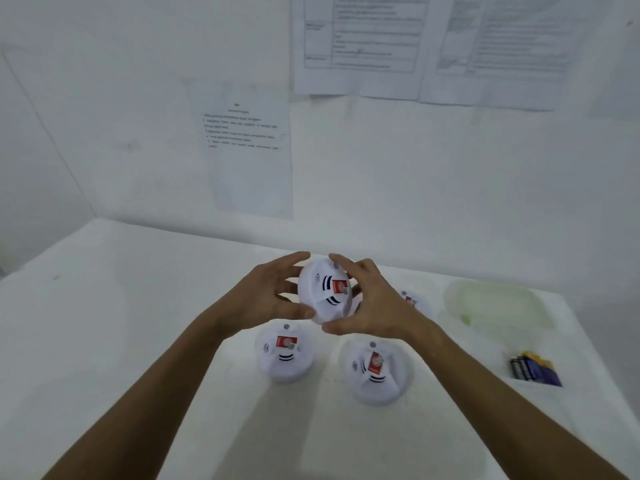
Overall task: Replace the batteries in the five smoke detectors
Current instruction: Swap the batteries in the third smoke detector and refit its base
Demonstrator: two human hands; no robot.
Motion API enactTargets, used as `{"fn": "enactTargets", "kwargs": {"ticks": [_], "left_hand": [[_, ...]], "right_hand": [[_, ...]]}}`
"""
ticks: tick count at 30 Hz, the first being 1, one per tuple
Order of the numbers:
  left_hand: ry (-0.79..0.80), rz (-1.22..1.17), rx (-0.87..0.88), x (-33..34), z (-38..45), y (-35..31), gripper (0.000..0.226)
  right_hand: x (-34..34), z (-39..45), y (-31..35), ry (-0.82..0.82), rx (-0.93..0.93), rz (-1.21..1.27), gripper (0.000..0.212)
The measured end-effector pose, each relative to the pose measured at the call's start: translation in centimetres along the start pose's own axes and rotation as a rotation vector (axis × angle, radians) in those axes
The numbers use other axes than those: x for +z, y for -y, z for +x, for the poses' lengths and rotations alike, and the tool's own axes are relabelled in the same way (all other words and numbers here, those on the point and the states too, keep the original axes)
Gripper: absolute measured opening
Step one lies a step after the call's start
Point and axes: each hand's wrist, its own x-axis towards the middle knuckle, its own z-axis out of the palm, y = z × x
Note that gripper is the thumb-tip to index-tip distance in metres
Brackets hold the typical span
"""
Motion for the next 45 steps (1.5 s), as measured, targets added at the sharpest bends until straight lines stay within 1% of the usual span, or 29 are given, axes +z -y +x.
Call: {"fn": "enactTargets", "kwargs": {"ticks": [2,4,6,9,12,15,18,21,24,26,28,30,32,37,41,45], "left_hand": [[0.035,-0.091,0.013,1.7,-0.4,-1.6,0.083],[0.071,-0.159,0.04,3.6,-0.6,-2.8,0.077],[0.092,-0.141,0.062,5.7,-0.5,-4.0,0.074],[0.122,0.029,0.084,8.7,-0.1,-5.6,0.083],[0.183,0.029,0.082,11.0,0.0,-6.8,0.096],[0.186,0.0,0.074,12.6,-0.1,-7.8,0.1],[0.162,0.036,0.108,13.4,-0.1,-8.6,0.091],[0.15,0.091,0.137,13.7,-0.4,-9.0,0.087],[0.149,0.138,0.177,13.8,-0.9,-9.4,0.081],[0.145,0.166,0.206,13.8,-1.2,-9.8,0.077],[0.145,0.152,0.195,13.9,-1.4,-10.0,0.075],[0.126,0.1,0.164,13.9,-1.6,-10.1,0.067],[0.085,0.121,0.148,13.9,-1.6,-10.1,0.061],[0.052,0.186,0.13,14.8,-1.6,-10.3,0.062],[-0.033,0.253,0.134,15.8,-1.7,-10.4,0.058],[-0.072,0.358,0.177,16.8,-1.7,-10.4,0.055]], "right_hand": [[-1.9,-2.3,-0.5,-0.008,0.011,0.029,0.103],[-3.7,-4.5,-0.9,0.006,0.043,0.109,0.096],[-5.4,-6.7,-1.6,0.048,0.079,0.238,0.093],[-7.1,-9.5,-3.0,0.045,0.073,0.406,0.09],[-7.9,-11.8,-4.2,0.018,0.03,0.474,0.092],[-8.5,-13.4,-4.8,-0.001,0.011,0.515,0.089],[-8.7,-14.3,-5.3,-0.034,0.001,0.498,0.09],[-8.7,-14.8,-5.7,-0.059,0.011,0.439,0.102],[-8.5,-15.1,-5.8,-0.078,-0.023,0.364,0.099],[-8.4,-15.1,-5.6,-0.086,-0.031,0.348,0.103],[-8.3,-15.2,-5.7,-0.087,-0.044,0.348,0.106],[-8.3,-15.4,-5.7,-0.1,-0.069,0.353,0.103],[-8.3,-15.6,-5.7,-0.124,-0.093,0.364,0.097],[-8.1,-15.9,-6.0,-0.151,-0.099,0.358,0.093],[-7.8,-16.2,-6.3,-0.19,-0.11,0.334,0.091],[-7.5,-16.4,-6.8,-0.206,-0.106,0.308,0.091]]}}
